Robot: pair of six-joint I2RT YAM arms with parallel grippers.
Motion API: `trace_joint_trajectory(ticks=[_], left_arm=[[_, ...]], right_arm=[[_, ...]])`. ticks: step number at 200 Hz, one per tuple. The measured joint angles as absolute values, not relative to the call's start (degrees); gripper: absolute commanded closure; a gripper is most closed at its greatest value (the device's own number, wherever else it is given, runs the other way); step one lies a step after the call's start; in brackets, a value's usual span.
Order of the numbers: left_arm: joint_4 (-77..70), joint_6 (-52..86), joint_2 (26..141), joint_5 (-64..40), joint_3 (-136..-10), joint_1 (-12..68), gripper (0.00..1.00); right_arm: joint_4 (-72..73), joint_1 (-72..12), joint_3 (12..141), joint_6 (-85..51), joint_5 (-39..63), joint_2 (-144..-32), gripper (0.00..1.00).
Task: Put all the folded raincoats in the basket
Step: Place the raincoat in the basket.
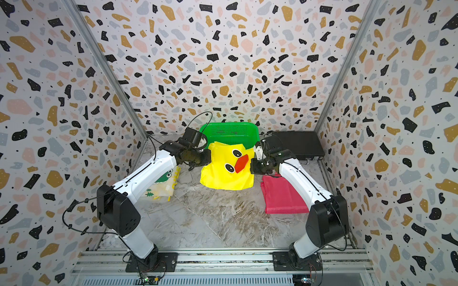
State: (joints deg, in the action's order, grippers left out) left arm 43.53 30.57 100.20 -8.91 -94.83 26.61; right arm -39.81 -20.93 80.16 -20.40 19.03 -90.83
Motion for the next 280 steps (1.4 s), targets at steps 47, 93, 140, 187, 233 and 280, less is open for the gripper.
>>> trace_joint_trajectory(ticks=[47, 93, 140, 187, 233, 280], left_arm=[[44.14, 30.13, 109.03, -12.27, -106.28, 22.55, 1.0], [44.45, 30.11, 120.05, -15.88, -118.26, 18.76, 1.0], [44.95, 29.1, 130.04, -16.49, -130.23, 17.65, 1.0], [41.89, 29.39, 134.72, -17.69, -133.38, 16.32, 1.0], [38.3, 29.82, 140.68, -18.65, -138.5, 14.37, 1.0], [34.28, 31.33, 143.68, -19.03, -138.8, 13.02, 1.0]], right_arm=[[-39.9, -17.37, 92.12, -18.63, 23.49, -100.2, 1.0], [-39.92, -15.94, 102.37, -17.08, 26.22, -109.84, 1.0], [-39.94, -13.87, 114.32, -16.88, 29.02, -121.56, 1.0], [-40.32, -12.08, 124.86, -17.08, 30.83, -131.92, 1.0], [-40.34, -11.64, 133.69, -18.65, 32.75, -139.39, 1.0], [-38.17, -11.64, 136.35, -21.71, 33.45, -142.47, 1.0]])
